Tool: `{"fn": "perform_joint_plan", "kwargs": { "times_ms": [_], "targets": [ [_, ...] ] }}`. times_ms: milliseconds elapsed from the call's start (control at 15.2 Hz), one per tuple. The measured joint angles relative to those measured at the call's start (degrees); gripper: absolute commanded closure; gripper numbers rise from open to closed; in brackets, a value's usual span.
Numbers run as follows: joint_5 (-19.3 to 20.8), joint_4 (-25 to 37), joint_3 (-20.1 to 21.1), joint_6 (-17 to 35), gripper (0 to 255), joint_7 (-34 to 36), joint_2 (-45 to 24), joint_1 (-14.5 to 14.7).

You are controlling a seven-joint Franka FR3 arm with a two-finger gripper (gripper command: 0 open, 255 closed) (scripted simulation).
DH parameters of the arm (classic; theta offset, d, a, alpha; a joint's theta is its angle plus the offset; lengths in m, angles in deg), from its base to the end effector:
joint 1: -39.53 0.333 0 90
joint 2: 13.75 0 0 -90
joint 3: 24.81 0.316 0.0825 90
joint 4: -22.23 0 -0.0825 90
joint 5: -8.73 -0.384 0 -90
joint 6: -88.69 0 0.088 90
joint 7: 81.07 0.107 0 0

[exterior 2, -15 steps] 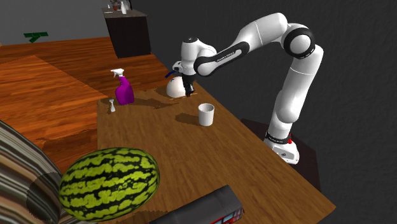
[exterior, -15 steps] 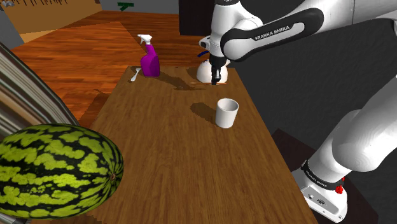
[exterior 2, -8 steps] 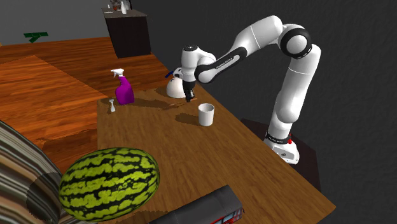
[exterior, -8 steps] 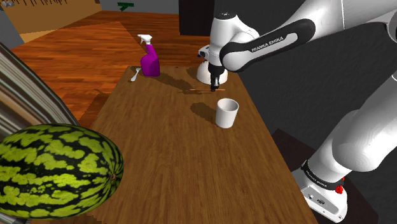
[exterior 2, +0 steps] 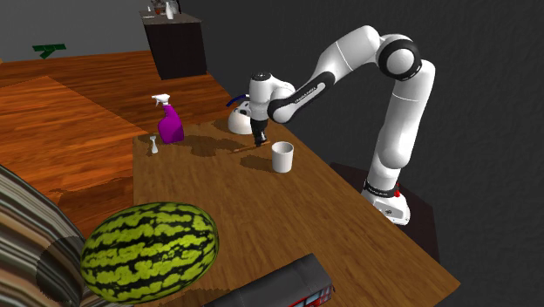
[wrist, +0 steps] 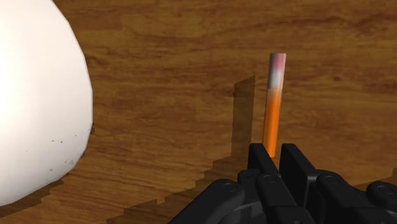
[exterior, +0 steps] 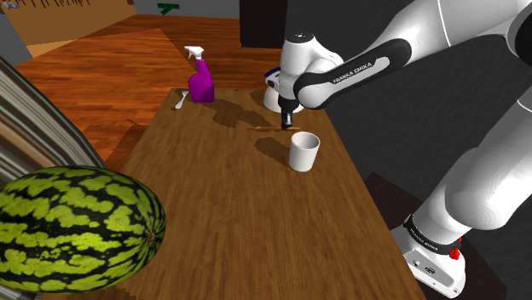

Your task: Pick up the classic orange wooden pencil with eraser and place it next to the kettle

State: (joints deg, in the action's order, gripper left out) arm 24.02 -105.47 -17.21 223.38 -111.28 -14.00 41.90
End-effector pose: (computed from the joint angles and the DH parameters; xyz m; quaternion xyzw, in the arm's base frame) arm 0.5302 0.0894 0.3820 0.8991 0.4223 0.0399 0.1083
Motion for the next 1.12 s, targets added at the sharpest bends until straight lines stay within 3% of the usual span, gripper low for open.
{"fn": "perform_joint_plan", "kwargs": {
  "times_ms": [330, 396, 792, 1122],
  "targets": [
    [0.1, -0.1, 0.0, 0.3, 255, 0.1, -0.1, 0.0],
    [0.1, -0.1, 0.0, 0.3, 0, 0.1, -0.1, 0.0],
    [0.1, -0.1, 0.0, 0.3, 0, 0.1, -0.1, 0.0],
    [-1.8, 2.0, 0.6, -5.7, 0, -1.0, 3.9, 0.7]
  ]
}}
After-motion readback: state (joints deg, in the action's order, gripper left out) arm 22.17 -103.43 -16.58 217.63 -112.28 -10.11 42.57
